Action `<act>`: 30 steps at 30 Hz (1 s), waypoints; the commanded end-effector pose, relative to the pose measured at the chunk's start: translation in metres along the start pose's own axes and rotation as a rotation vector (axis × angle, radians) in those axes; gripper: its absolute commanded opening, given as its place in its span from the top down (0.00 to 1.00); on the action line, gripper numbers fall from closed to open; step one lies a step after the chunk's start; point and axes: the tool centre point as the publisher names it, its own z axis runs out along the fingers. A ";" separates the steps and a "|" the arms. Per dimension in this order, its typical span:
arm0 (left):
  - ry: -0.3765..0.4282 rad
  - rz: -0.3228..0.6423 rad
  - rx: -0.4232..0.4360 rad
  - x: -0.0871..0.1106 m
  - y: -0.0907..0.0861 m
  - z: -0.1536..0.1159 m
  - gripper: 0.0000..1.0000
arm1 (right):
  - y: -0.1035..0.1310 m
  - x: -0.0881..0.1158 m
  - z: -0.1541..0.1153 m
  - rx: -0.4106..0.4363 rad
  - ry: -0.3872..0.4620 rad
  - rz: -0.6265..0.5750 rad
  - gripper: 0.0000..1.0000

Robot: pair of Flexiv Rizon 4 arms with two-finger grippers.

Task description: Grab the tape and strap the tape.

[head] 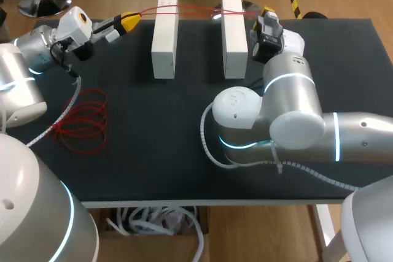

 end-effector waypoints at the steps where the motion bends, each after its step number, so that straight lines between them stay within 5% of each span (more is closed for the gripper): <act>1: -0.005 0.002 -0.001 0.001 0.000 0.001 1.00 | -0.001 0.002 0.000 -0.002 -0.006 -0.004 0.92; 2: -0.005 0.002 -0.001 0.001 0.000 0.001 1.00 | -0.001 0.002 0.000 -0.002 -0.006 -0.005 1.00; 30: -0.005 0.002 -0.001 0.001 0.000 0.001 1.00 | 0.000 0.003 -0.002 -0.010 0.006 -0.093 1.00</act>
